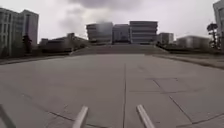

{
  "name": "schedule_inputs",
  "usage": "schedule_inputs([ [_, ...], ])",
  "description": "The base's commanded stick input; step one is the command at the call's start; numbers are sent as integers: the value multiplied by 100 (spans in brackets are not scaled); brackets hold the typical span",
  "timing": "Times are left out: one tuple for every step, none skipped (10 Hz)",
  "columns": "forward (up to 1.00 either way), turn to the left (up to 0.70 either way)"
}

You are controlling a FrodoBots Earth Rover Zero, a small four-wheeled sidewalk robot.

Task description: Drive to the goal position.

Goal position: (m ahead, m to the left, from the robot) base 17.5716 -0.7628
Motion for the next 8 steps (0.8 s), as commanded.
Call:
schedule_inputs([
  [100, -27],
  [100, -27],
  [100, -27],
  [100, -27],
  [100, -27],
  [100, -27],
  [100, -27],
  [100, -27],
])
